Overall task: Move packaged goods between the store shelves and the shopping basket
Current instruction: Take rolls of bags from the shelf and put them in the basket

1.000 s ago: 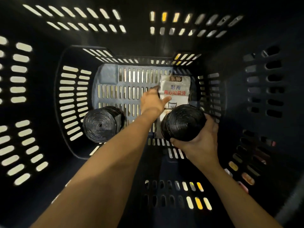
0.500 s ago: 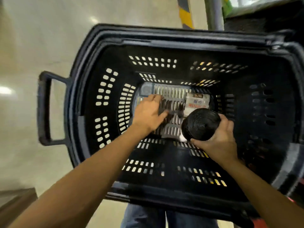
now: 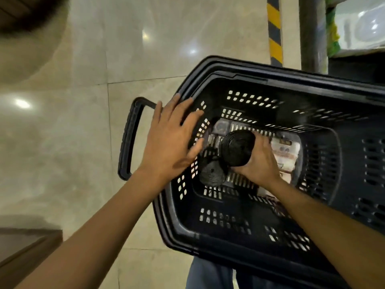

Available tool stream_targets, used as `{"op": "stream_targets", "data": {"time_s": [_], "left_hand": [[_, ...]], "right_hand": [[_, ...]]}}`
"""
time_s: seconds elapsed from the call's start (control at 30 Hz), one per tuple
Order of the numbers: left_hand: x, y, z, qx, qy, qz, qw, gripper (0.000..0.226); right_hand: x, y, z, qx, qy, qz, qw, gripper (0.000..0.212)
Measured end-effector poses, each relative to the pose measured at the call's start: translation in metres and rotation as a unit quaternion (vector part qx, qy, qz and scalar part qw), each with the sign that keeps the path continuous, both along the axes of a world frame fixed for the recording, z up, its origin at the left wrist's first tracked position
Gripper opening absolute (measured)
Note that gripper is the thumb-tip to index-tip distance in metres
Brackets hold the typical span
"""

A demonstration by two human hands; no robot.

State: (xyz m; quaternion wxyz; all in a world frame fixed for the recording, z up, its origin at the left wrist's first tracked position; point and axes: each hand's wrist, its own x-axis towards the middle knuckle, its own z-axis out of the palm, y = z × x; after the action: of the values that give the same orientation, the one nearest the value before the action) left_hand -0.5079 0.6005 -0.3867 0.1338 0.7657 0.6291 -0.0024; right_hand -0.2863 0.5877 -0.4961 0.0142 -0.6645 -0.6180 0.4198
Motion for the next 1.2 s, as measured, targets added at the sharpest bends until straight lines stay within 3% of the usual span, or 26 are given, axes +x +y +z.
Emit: {"op": "stream_targets", "data": {"time_s": [0.3, 0.43, 0.8, 0.93, 1.2], "left_hand": [[-0.011, -0.019, -0.044, 0.053, -0.074, 0.008, 0.996, 0.059], [-0.010, -0.019, -0.045, 0.063, -0.067, 0.020, 0.996, 0.059], [-0.010, -0.020, -0.044, 0.050, -0.079, 0.043, 0.995, 0.063], [-0.010, -0.019, -0.044, 0.049, -0.080, 0.034, 0.995, 0.062], [-0.009, -0.017, -0.038, 0.022, -0.112, 0.049, 0.992, 0.059]], "right_hand": [[-0.048, 0.016, -0.074, 0.007, -0.026, 0.026, 0.999, 0.109], [-0.060, 0.013, -0.096, -0.004, -0.035, 0.020, 0.999, 0.112], [-0.070, 0.022, -0.116, -0.056, -0.046, 0.039, 0.997, 0.123], [-0.066, 0.019, -0.113, -0.071, -0.025, 0.029, 0.997, 0.113], [-0.055, 0.026, -0.054, -0.045, -0.073, 0.088, 0.992, 0.072]]}}
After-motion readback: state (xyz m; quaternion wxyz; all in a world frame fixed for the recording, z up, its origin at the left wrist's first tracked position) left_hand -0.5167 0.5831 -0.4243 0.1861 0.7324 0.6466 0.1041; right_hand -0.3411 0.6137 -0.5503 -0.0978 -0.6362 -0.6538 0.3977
